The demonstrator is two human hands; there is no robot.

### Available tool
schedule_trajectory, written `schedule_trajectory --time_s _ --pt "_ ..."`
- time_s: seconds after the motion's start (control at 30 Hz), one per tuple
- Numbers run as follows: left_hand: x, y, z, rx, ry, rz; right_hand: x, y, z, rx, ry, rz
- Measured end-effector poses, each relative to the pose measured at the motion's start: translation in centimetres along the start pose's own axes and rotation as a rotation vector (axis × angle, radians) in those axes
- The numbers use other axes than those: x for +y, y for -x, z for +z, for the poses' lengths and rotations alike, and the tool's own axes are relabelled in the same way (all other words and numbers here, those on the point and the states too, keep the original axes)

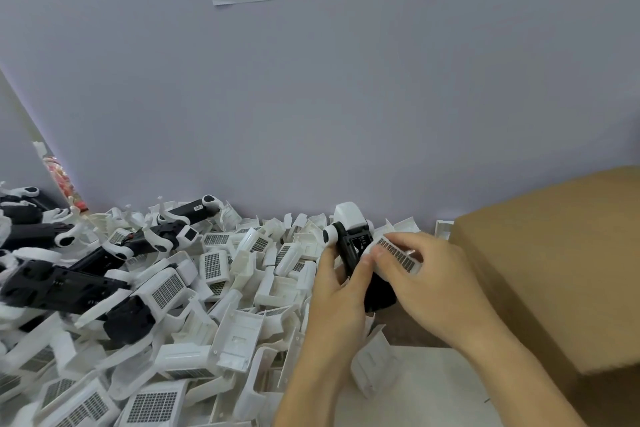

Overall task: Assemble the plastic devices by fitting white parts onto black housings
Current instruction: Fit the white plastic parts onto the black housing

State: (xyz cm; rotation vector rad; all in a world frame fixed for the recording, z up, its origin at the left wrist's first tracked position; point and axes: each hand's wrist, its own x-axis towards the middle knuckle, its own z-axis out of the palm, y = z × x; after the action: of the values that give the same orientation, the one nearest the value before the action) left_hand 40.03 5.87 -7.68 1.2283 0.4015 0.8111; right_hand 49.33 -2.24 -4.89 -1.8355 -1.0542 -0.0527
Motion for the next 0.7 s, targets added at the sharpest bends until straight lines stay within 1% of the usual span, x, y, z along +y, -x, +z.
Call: schedule_trajectory --time_s 0.1,0.17,0.23,0.37,0.43,0.5,0.63,0.7 --pt "0.3 0.1 0.1 0.012 0.025 -0.017 0.2 0.1 -0.3 -0.143 -0.043 0.019" --pt "0.4 0.1 0.2 0.002 0.032 -0.035 0.4 0.1 -0.3 -0.161 -0.038 0.011" --pt "0.6 0.0 0.2 -0.012 0.039 -0.055 0.5 0.1 -0.3 -0.096 -0.055 0.002" --pt "0.6 0.1 0.2 -0.028 0.030 -0.069 0.4 0.0 -0.4 0.074 -0.234 0.000" --pt "0.4 0.2 0.1 -0.040 0.029 -0.068 0.3 -0.1 -0.2 0.121 -0.255 -0.004" --pt "0.3 0.2 0.0 -0.065 0.025 -0.063 0.1 0.0 0.2 0.124 -0.242 -0.031" --pt "0.3 0.2 0.1 -0.078 0.027 -0.039 -0.1 0.5 1.3 0.064 -0.126 -0.075" --pt "0.3 0.0 0.1 -0.059 0.031 -0.029 -0.1 0.5 1.6 0.095 -0.090 -0.094"
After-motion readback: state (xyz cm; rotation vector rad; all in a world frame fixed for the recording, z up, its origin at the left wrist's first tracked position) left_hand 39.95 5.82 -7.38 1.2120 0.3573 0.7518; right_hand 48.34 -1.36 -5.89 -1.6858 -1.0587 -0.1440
